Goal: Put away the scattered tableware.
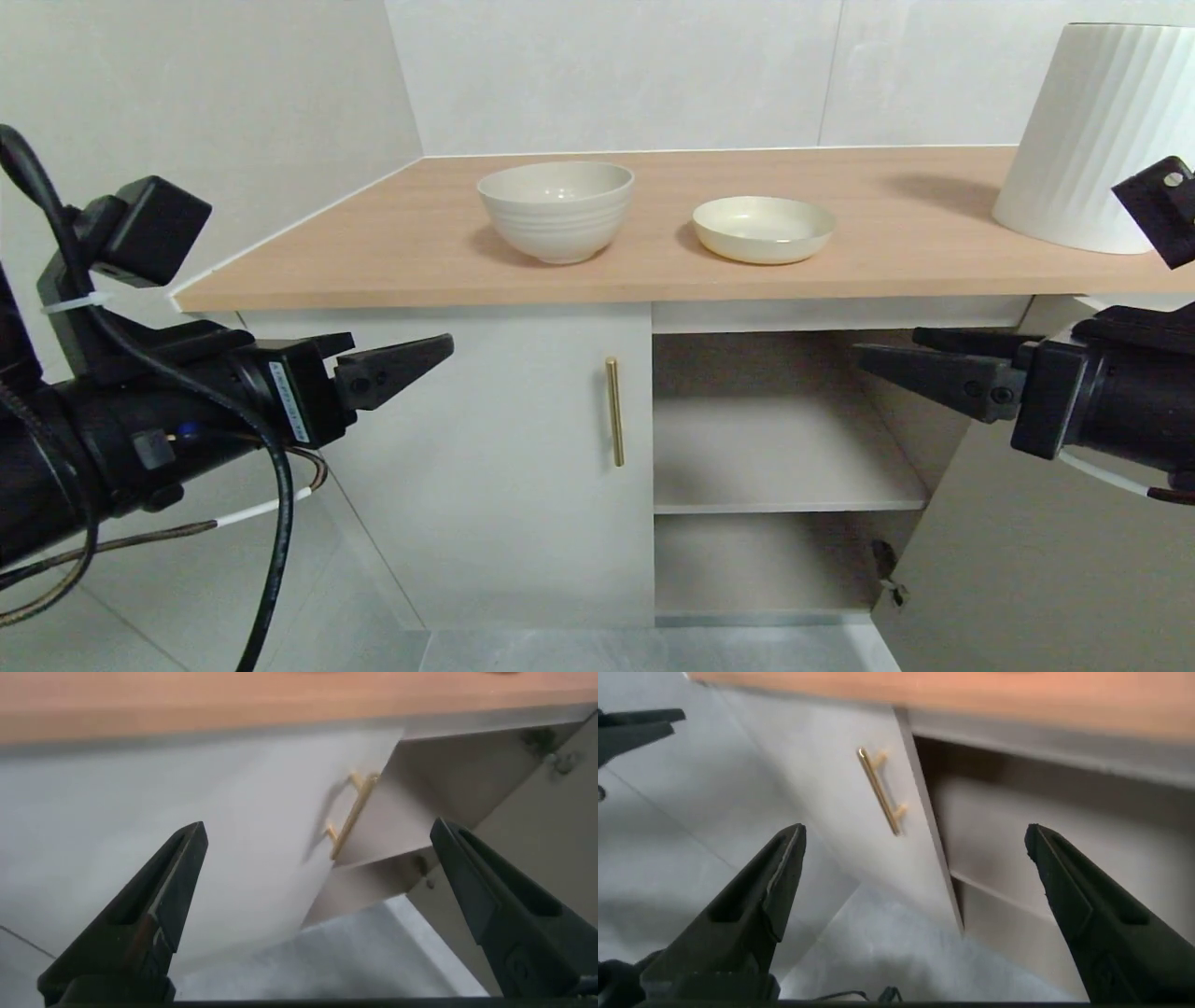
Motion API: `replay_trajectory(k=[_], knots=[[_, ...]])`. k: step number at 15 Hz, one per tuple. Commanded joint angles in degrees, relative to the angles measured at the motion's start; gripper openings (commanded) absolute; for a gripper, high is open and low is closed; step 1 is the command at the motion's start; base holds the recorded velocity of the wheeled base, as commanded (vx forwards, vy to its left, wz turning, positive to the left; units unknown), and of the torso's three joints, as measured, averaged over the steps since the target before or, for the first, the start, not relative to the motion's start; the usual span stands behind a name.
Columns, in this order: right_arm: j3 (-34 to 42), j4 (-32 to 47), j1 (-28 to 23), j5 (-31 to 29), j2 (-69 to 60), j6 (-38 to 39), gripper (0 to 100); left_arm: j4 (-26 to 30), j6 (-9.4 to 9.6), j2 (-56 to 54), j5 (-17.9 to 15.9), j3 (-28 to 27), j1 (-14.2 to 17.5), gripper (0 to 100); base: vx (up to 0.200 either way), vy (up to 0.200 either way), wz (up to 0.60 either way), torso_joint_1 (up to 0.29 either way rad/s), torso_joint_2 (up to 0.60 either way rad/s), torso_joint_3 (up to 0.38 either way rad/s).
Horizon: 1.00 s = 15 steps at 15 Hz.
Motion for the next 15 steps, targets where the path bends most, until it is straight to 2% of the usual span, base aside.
replay_trajectory(k=[1,8,13,15], knots=[[0.01,0.08,-0.12,0.1,0.3,0.02,100,0.01,-0.04,0.77,0.01,0.04,0.01,100,0.0,0.0,0.0,0.105,-0.17,-0.281],[-0.08,0.08,-0.91,0.1,2.23,0.02,100,-0.25,-0.39,2.62,0.1,-0.14,0.18,100,0.0,0.0,0.0,0.14,-0.49,-0.31],[-0.34,-0.01,-1.7,0.19,4.34,-0.42,100,-0.08,-0.48,5.52,0.36,-1.72,1.76,100,0.0,0.0,0.0,0.185,-0.47,-0.29],[-0.16,-1.77,-2.84,0.19,6.19,-2.89,100,0.01,-0.57,7.28,0.36,-2.68,2.29,100,0.0,0.0,0.0,0.11,-0.3,-0.171]])
